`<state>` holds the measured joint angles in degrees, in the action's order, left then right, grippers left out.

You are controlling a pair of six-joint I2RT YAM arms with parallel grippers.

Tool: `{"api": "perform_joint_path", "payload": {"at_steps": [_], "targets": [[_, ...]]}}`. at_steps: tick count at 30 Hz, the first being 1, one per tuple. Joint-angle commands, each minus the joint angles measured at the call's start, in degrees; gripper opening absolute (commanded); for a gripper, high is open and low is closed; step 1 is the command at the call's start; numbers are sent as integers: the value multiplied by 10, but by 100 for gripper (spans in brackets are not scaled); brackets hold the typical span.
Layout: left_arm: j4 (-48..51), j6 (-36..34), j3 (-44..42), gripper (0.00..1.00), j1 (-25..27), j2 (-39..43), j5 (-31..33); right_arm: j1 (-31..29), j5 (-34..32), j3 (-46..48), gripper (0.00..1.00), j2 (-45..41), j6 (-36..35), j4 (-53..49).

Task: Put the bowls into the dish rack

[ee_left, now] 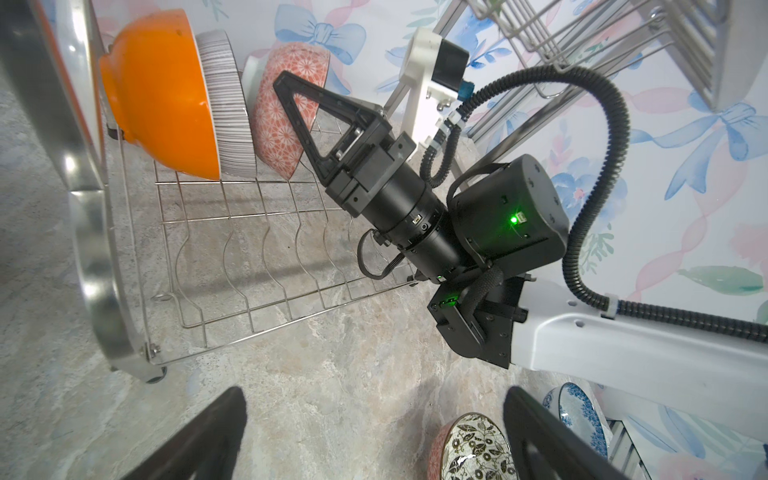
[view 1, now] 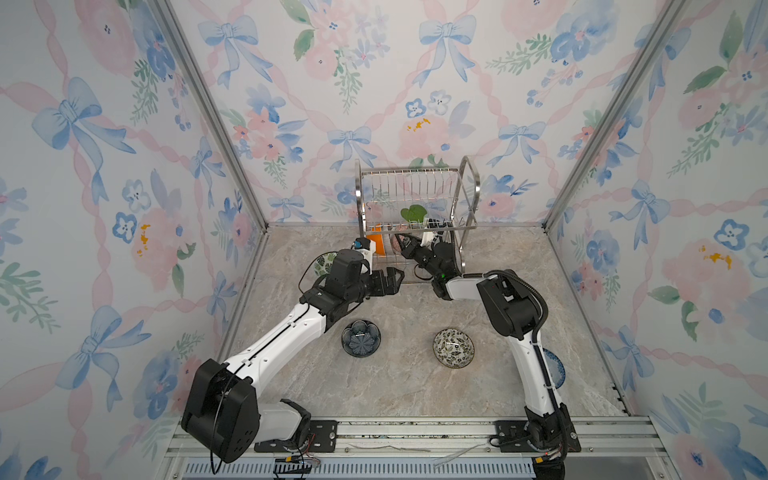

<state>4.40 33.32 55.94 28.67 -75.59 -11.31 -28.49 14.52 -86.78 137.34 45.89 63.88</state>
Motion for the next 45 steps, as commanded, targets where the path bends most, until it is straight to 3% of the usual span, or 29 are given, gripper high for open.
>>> {"api": "perform_joint_path", "payload": {"at_steps": [1, 19, 45], "targets": [[6, -15, 12, 98, -6, -10, 6, 5, -1, -34, 0, 12, 10, 35], [7, -16, 9, 98, -12, -10, -1, -5, -11, -76, 0, 47, 27, 15], [6, -15, 7, 98, -16, -10, -5, -1, 8, -105, 0, 92, 93, 82]]}}
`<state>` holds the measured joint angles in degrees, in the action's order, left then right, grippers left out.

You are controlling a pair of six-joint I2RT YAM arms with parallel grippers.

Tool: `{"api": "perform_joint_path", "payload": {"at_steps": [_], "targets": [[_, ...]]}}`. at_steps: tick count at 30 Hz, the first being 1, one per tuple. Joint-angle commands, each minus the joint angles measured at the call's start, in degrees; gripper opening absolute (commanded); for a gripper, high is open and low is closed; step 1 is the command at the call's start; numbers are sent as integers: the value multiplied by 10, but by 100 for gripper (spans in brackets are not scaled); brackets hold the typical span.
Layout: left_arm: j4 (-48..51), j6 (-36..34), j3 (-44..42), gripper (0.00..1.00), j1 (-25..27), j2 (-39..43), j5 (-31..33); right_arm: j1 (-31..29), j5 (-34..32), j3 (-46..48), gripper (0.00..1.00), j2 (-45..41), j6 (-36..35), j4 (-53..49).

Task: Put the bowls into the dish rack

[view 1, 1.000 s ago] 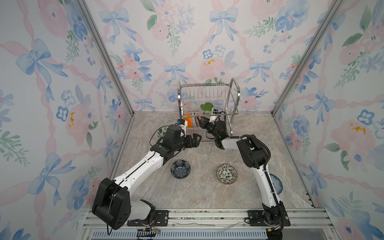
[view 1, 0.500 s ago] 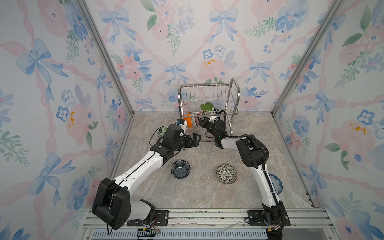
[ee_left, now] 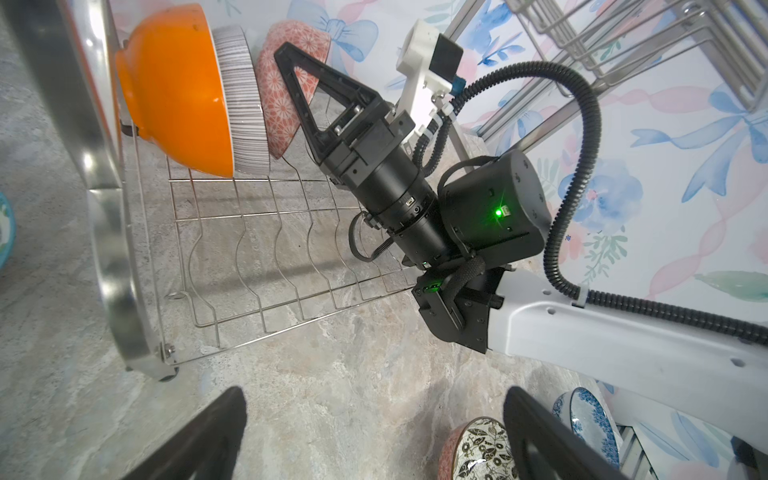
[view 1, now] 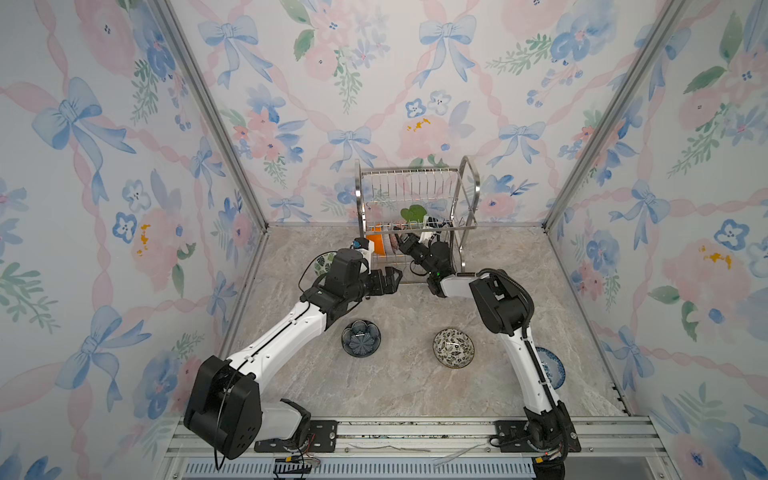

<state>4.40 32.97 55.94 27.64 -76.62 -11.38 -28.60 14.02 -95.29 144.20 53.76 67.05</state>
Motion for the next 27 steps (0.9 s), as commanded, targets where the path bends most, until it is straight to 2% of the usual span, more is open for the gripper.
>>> {"api": "perform_joint_path", "payload": {"at_steps": [1, 27], "targets": [[7, -12, 7, 98, -5, 0, -4, 1, 14, -21, 0, 24, 15, 54], [6, -11, 4, 98, -5, 0, -4, 12, 19, 31, 0, -24, -31, -26]]}}
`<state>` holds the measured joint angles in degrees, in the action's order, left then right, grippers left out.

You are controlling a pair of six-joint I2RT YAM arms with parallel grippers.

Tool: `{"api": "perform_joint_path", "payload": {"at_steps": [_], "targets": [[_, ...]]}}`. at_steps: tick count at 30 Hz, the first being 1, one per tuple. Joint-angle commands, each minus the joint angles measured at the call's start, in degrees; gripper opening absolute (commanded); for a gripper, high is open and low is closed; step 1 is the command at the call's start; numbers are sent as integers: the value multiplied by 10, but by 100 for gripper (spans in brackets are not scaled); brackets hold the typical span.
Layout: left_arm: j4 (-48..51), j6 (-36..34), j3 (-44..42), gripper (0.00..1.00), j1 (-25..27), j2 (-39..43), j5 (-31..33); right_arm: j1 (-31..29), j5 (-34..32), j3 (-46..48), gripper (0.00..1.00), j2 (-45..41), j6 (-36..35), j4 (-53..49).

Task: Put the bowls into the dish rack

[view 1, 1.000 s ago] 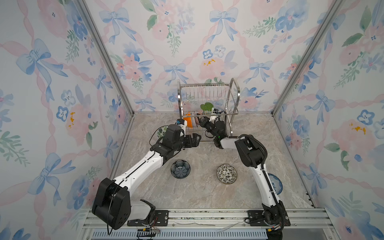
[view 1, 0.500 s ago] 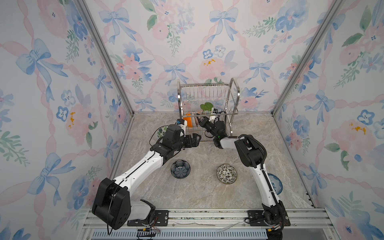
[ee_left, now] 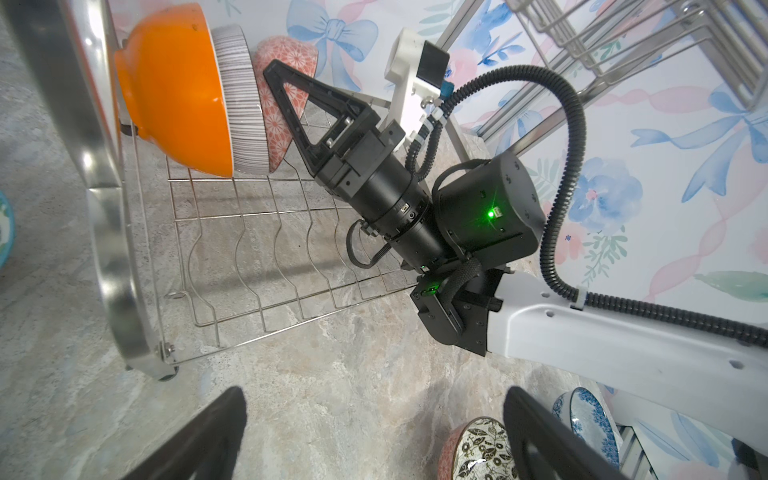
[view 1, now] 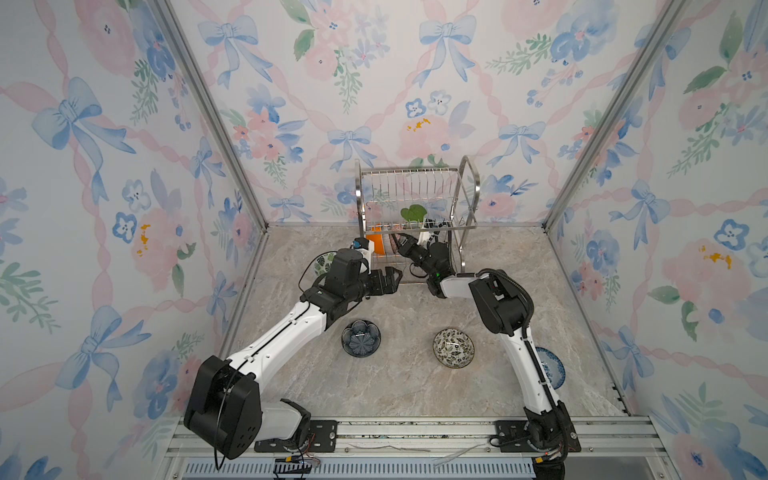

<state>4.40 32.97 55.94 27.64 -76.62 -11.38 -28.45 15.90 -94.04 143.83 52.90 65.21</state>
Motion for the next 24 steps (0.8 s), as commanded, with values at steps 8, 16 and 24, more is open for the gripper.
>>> {"api": "perform_joint_path", "payload": {"at_steps": [8, 16, 24], "targets": [[6, -11, 4, 98, -5, 2, -2, 13, 4, 32, 5, -36, -34, -25], [6, -11, 5, 98, -6, 2, -4, 12, 7, 31, 15, -39, -32, -26], [6, -11, 6, 98, -5, 2, -4, 10, 5, 35, 22, -48, -36, -29]]}}
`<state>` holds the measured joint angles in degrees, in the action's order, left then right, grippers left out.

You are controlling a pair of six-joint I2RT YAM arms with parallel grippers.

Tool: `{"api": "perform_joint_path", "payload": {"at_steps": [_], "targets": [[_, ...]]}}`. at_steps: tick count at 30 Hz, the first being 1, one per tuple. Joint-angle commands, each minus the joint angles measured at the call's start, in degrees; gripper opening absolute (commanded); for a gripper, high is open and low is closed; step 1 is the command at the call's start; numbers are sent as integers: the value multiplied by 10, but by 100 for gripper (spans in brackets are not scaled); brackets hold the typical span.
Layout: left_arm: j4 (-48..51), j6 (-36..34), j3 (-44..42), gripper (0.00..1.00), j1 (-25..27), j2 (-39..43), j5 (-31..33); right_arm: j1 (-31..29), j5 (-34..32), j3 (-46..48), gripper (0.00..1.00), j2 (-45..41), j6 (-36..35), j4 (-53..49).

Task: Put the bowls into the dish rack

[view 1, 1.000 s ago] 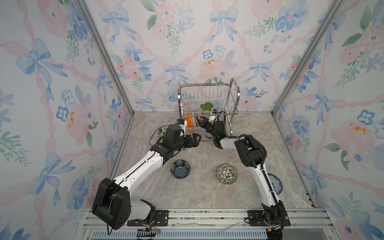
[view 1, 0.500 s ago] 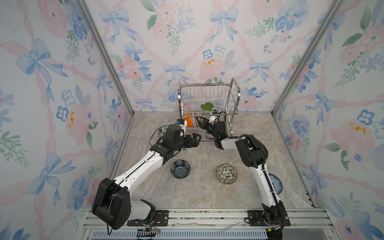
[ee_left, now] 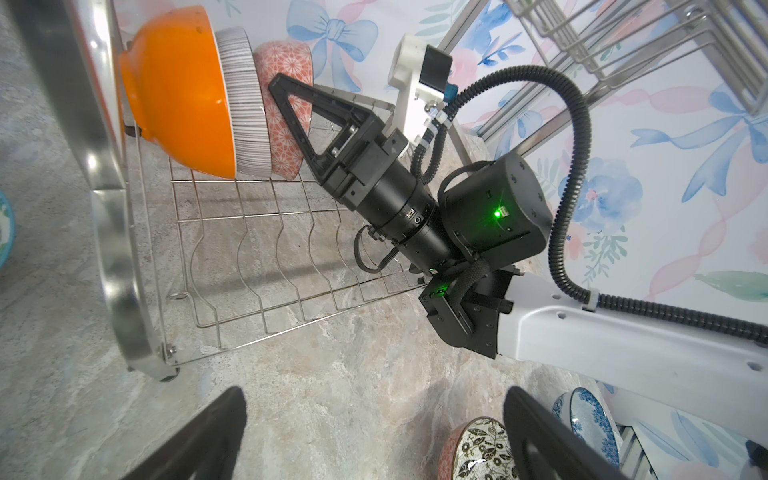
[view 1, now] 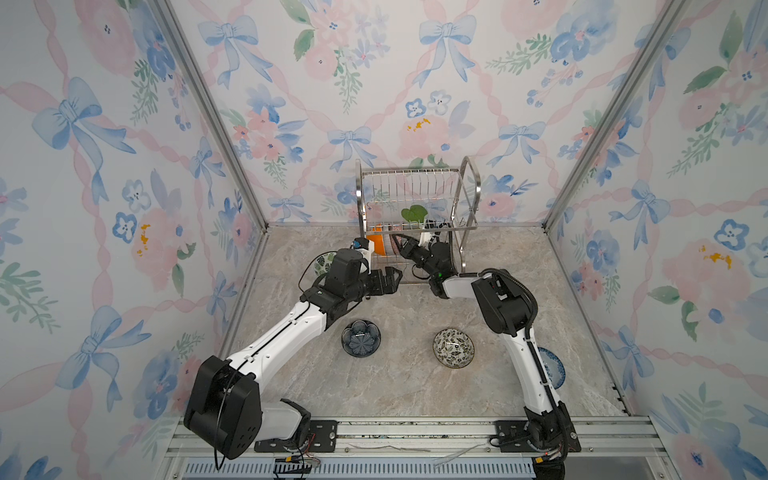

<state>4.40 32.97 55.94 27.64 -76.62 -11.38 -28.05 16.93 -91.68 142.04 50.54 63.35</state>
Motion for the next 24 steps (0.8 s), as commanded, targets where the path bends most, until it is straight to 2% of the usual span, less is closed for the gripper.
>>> {"api": "perform_joint_path", "payload": {"at_steps": [1, 11, 24], "targets": [[6, -11, 6, 98, -5, 2, -5, 6, -6, 13, 22, -32, -13, -11], [6, -11, 5, 98, -5, 6, -5, 5, -9, 31, 29, -48, -19, -9], [6, -10, 1, 98, -6, 15, 1, 3, -14, 59, 29, -67, -22, 4]]}}
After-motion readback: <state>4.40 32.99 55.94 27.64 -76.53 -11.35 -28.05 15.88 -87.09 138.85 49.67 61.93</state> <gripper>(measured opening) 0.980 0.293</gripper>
